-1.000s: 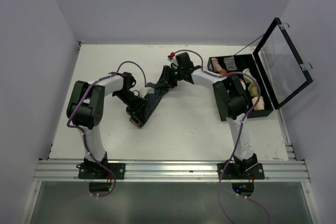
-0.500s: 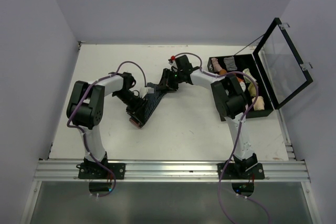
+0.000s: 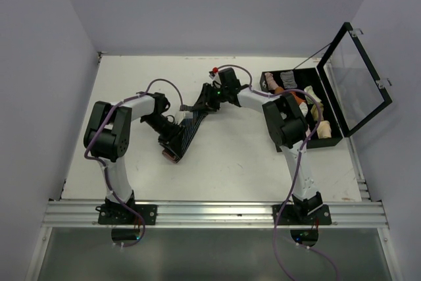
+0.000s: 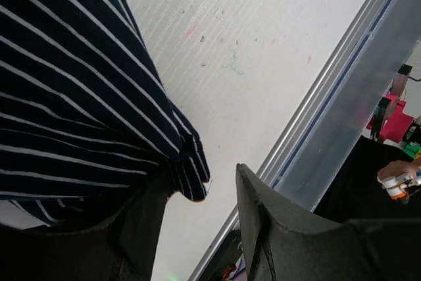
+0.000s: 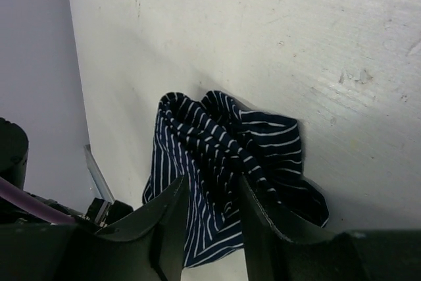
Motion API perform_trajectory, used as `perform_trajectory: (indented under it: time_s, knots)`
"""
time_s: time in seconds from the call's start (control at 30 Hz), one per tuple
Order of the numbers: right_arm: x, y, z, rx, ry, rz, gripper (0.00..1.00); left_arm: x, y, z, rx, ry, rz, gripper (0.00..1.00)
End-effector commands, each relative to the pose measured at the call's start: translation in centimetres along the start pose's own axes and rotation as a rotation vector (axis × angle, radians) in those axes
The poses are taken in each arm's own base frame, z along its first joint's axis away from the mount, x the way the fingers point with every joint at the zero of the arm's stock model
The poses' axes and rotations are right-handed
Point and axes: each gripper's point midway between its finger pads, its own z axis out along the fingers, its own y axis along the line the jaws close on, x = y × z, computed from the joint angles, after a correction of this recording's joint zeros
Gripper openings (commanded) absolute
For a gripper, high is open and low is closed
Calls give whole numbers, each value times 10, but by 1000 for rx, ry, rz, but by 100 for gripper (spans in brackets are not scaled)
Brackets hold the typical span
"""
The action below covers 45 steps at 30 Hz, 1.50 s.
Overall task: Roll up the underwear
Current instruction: Fold the underwear
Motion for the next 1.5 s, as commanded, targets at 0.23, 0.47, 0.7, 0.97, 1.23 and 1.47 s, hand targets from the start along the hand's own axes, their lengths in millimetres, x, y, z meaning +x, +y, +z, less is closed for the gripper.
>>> perform_trajectory:
  time_s: [0.23, 0.47, 0.7, 0.97, 1.23, 1.47]
  knots:
    - [-6, 6, 0, 26, -4, -33, 45, 20, 54, 20, -155, 106, 42, 54]
    - [6, 0, 13, 39, 31, -27, 47, 21, 53, 20, -150, 110, 38, 54]
    - [4, 24, 12, -30, 27, -47, 37, 21, 53, 20, -152, 110, 37, 55]
    - [-8, 57, -12, -91, -8, -97, 10, 23, 53, 23, -147, 105, 33, 56]
    - [-11, 65, -23, -79, -16, -101, 0, 24, 51, 23, -144, 98, 34, 56]
    - [-9, 65, -24, -52, -12, -118, 26, 24, 51, 24, -140, 95, 30, 57]
